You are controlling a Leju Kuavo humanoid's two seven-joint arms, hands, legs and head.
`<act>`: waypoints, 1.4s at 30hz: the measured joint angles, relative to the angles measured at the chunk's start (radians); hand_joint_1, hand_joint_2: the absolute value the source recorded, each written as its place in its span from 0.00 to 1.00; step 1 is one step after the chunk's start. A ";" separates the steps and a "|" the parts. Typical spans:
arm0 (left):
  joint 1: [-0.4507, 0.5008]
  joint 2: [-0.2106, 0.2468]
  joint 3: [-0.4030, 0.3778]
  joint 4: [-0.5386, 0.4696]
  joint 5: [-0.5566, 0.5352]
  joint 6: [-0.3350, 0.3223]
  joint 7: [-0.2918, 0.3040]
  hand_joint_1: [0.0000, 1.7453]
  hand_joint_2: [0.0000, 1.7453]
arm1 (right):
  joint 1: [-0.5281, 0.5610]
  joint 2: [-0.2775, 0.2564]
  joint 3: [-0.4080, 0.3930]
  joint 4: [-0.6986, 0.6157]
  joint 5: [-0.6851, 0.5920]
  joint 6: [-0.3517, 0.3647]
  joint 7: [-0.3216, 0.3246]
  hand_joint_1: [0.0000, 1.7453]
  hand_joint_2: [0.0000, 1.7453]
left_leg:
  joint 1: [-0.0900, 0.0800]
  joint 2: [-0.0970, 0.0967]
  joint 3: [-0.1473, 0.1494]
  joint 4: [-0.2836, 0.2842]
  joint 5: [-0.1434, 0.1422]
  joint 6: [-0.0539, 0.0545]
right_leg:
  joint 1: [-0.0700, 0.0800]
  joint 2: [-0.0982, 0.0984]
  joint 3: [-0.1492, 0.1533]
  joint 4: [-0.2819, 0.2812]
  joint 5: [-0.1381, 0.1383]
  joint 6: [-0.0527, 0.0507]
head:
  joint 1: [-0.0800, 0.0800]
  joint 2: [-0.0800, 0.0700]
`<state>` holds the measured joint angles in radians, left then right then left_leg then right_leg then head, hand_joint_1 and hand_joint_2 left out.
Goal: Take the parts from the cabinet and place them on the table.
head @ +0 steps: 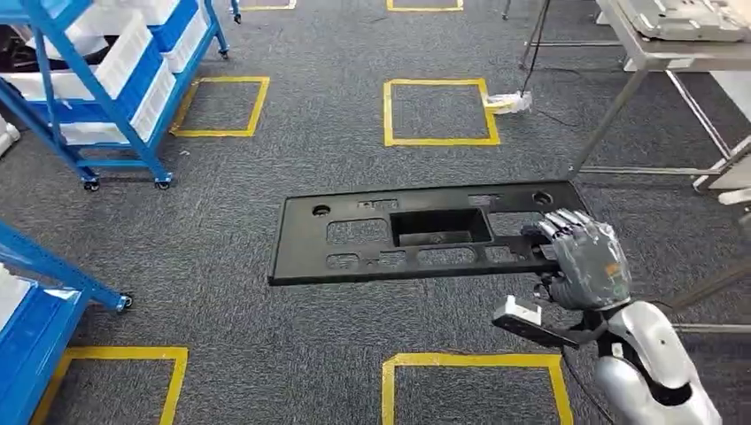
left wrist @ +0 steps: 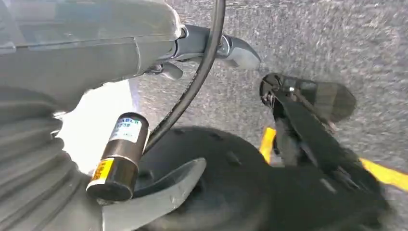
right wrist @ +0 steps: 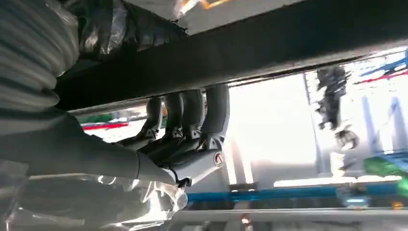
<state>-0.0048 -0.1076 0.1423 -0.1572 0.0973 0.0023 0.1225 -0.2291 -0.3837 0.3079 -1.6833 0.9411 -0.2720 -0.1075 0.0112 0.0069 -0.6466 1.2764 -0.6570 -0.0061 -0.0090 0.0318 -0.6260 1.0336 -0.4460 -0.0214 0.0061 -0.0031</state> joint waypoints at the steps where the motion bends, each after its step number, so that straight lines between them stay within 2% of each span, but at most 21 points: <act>1: 0.000 0.000 0.002 0.000 0.001 0.001 0.002 0.00 1.00 | -0.021 0.023 0.022 0.024 0.003 -0.001 0.013 1.00 1.00 | -0.003 -0.002 -0.036 0.057 -0.007 0.003 | 0.005 0.016 0.000 0.001 0.000 -0.002 | 0.000 0.000; 4: -0.001 0.000 0.006 0.000 0.001 0.005 0.005 0.00 1.00 | -0.060 0.055 0.062 0.061 0.003 -0.003 0.020 1.00 1.00 | -0.011 -0.014 0.002 -0.071 0.104 0.023 | 0.012 0.055 0.004 0.005 -0.001 -0.003 | 0.000 0.000; 5: -0.001 0.000 0.006 0.000 0.001 0.005 0.007 0.00 1.00 | -0.068 0.060 0.070 0.067 0.003 -0.003 0.021 1.00 1.00 | -0.013 -0.032 0.040 -0.160 0.154 0.032 | 0.014 0.063 0.006 0.007 -0.001 -0.003 | 0.000 0.000; 6: 0.001 0.001 0.007 0.000 0.000 0.005 0.011 0.00 1.00 | -0.073 0.064 0.077 0.073 0.001 -0.003 0.021 1.00 1.00 | -0.013 -0.086 0.062 -0.225 0.171 0.039 | 0.011 0.069 0.003 0.008 -0.002 -0.002 | 0.001 0.000; 7: 0.003 0.001 0.007 0.000 -0.002 0.004 0.018 0.00 1.00 | -0.083 0.069 0.085 0.080 -0.004 -0.003 0.021 1.00 1.00 | -0.008 -0.096 0.070 -0.242 0.170 0.035 | 0.016 0.078 -0.005 0.014 -0.001 0.002 | 0.000 0.000; 11: -0.001 -0.007 0.007 0.000 -0.017 -0.018 0.048 0.00 1.00 | -0.119 0.074 0.117 0.099 -0.015 0.009 0.029 1.00 1.00 | -0.008 -0.048 0.076 -0.260 0.182 0.048 | 0.010 0.119 -0.012 0.007 0.008 0.025 | 0.000 0.000; 13: 0.001 -0.009 0.007 0.000 -0.027 -0.024 0.032 0.00 1.00 | -0.122 0.074 0.127 0.099 -0.018 0.006 0.044 1.00 1.00 | -0.010 -0.023 0.086 -0.275 0.189 0.060 | 0.014 0.012 -0.038 0.069 -0.041 0.032 | 0.006 0.000; 14: 0.004 -0.013 0.005 0.000 -0.039 -0.027 0.024 0.00 1.00 | -0.116 0.072 0.128 0.097 -0.023 0.000 0.055 1.00 1.00 | -0.012 -0.010 0.087 -0.275 0.189 0.061 | 0.011 -0.013 -0.076 0.151 -0.084 0.039 | 0.007 0.000; 17: 0.008 -0.013 -0.008 0.000 -0.078 -0.027 -0.003 0.00 1.00 | 0.006 -0.003 0.094 0.026 -0.084 -0.039 0.064 1.00 1.00 | -0.011 0.013 0.088 -0.274 0.183 0.064 | -0.006 -0.026 -0.147 0.305 -0.130 0.056 | 0.007 0.000; 20: 0.015 -0.013 -0.020 0.000 -0.088 -0.029 -0.036 0.00 1.00 | 0.159 -0.104 -0.027 -0.075 -0.184 -0.030 0.001 1.00 1.00 | -0.010 0.040 0.099 -0.271 0.170 0.058 | -0.012 -0.054 -0.043 0.107 -0.026 0.063 | 0.007 0.000; 21: 0.017 -0.012 -0.024 0.000 -0.090 -0.030 -0.043 0.00 1.00 | 0.198 -0.129 -0.083 -0.110 -0.211 -0.009 -0.031 1.00 1.00 | -0.013 0.048 0.104 -0.270 0.163 0.053 | -0.009 -0.103 0.004 0.021 0.003 0.060 | 0.007 0.000; 22: 0.019 -0.010 -0.027 0.000 -0.090 -0.030 -0.044 0.00 1.00 | 0.213 -0.143 -0.132 -0.132 -0.225 0.012 -0.055 1.00 1.00 | -0.022 0.062 0.106 -0.265 0.154 0.043 | 0.011 -0.144 0.013 -0.003 -0.008 0.051 | 0.008 0.000; 26: 0.007 -0.006 -0.029 0.000 -0.090 -0.031 -0.043 0.00 1.00 | 0.252 -0.173 -0.209 -0.182 -0.223 0.053 -0.063 1.00 1.00 | -0.024 0.128 0.134 -0.273 0.137 0.020 | 0.007 -0.065 0.014 -0.011 -0.005 0.025 | 0.006 0.000; 29: 0.005 -0.005 -0.031 -0.001 -0.090 -0.032 -0.043 0.00 1.00 | 0.261 -0.181 -0.240 -0.205 -0.215 0.061 -0.063 1.00 1.00 | -0.013 0.018 0.077 -0.138 0.052 0.013 | -0.002 -0.033 0.022 -0.018 -0.001 0.007 | 0.005 0.000; 31: 0.005 -0.005 -0.031 -0.001 -0.090 -0.032 -0.043 0.00 1.00 | 0.267 -0.181 -0.247 -0.210 -0.215 0.062 -0.060 1.00 1.00 | -0.014 -0.001 -0.007 0.026 -0.011 0.012 | 0.001 -0.004 0.022 -0.016 -0.003 0.004 | 0.005 0.000; 33: 0.005 -0.005 -0.032 -0.001 -0.090 -0.032 -0.041 0.00 1.00 | 0.271 -0.181 -0.254 -0.214 -0.215 0.063 -0.060 1.00 1.00 | -0.014 -0.003 -0.022 0.036 0.021 0.015 | 0.004 0.024 0.022 -0.010 -0.005 0.002 | 0.005 0.000; 35: 0.006 -0.004 -0.033 -0.001 -0.088 -0.030 -0.031 0.00 1.00 | 0.271 -0.182 -0.256 -0.217 -0.214 0.065 -0.060 1.00 1.00 | -0.014 -0.017 0.035 -0.110 0.119 0.024 | 0.005 0.054 0.022 -0.004 -0.008 0.003 | 0.005 0.000; 36: 0.007 -0.003 -0.033 -0.001 -0.086 -0.028 -0.022 0.00 1.00 | 0.270 -0.182 -0.257 -0.217 -0.217 0.066 -0.060 1.00 1.00 | -0.014 -0.050 0.073 -0.202 0.164 0.030 | 0.004 0.066 0.021 -0.001 -0.009 0.005 | 0.005 0.000; 37: 0.008 -0.003 -0.033 -0.001 -0.082 -0.027 -0.016 0.00 1.00 | 0.268 -0.182 -0.258 -0.217 -0.221 0.068 -0.060 1.00 1.00 | -0.012 -0.095 0.086 -0.235 0.151 0.035 | 0.007 0.076 0.017 0.003 -0.010 0.009 | 0.006 0.000; 41: 0.000 -0.004 -0.033 -0.001 -0.066 -0.034 -0.007 0.00 1.00 | 0.257 -0.182 -0.256 -0.217 -0.195 0.066 -0.060 1.00 1.00 | -0.013 -0.057 0.095 -0.255 0.164 0.050 | 0.002 0.120 0.007 -0.004 0.002 0.038 | 0.005 0.000; 42: 0.000 -0.006 -0.032 -0.001 -0.064 -0.034 -0.007 0.00 1.00 | 0.257 -0.181 -0.255 -0.216 -0.174 0.063 -0.053 1.00 1.00 | -0.006 -0.040 0.100 -0.270 0.173 0.058 | -0.001 0.095 0.005 0.005 -0.005 0.037 | 0.005 0.000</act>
<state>-0.0048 -0.1133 0.1102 -0.1579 0.0332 -0.0320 0.1152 0.0277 -0.5650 0.0530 -1.8994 0.7668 -0.2094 -0.1602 0.0048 -0.0334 -0.5468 1.0065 -0.4839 0.0523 -0.0103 0.1267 -0.6209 1.0387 -0.4511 0.0155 0.0106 -0.0031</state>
